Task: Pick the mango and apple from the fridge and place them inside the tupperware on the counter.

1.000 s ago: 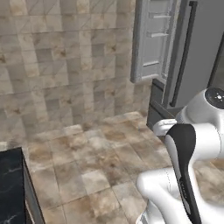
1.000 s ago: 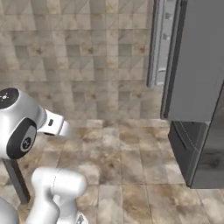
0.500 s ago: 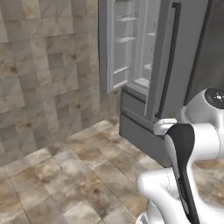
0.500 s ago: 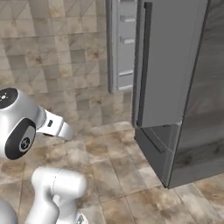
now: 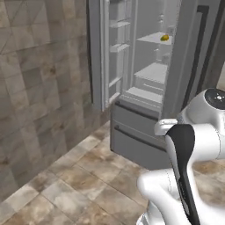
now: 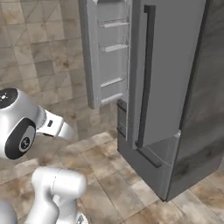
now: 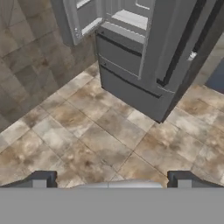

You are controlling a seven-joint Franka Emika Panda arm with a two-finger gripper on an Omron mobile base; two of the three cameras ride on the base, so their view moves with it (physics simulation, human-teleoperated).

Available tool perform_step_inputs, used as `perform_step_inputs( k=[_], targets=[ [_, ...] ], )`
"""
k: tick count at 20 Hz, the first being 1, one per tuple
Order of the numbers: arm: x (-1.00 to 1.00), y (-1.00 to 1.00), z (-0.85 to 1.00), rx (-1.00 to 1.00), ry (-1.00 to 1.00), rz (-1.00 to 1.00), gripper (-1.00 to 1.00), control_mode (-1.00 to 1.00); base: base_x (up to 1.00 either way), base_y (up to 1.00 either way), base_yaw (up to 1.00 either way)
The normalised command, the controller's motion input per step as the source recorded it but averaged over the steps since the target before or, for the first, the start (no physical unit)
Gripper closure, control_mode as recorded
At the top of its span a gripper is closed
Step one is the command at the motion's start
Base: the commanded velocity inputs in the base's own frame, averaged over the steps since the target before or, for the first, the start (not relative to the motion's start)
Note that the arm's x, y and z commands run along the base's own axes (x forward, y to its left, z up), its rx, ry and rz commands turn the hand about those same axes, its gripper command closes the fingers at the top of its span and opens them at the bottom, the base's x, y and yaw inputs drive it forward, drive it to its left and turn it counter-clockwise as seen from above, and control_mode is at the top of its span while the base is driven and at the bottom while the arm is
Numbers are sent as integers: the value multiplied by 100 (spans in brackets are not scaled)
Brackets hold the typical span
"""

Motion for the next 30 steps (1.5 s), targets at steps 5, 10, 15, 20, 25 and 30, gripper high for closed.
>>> perform_step_inputs(
  k=[5, 10, 15, 20, 25, 30],
  targets=[
    [0, 0, 0, 0, 0, 0, -100, 100, 82, 56, -43],
    [0, 0, 0, 0, 0, 0, -100, 100, 77, 43, -51],
    [0, 0, 0, 0, 0, 0, -100, 100, 76, 39, -53],
    [0, 0, 0, 0, 0, 0, -100, 100, 74, 44, -53],
    [0, 0, 0, 0, 0, 0, -100, 100, 49, 30, -36],
    [0, 0, 0, 0, 0, 0, -100, 100, 31, 14, 0]
  ],
)
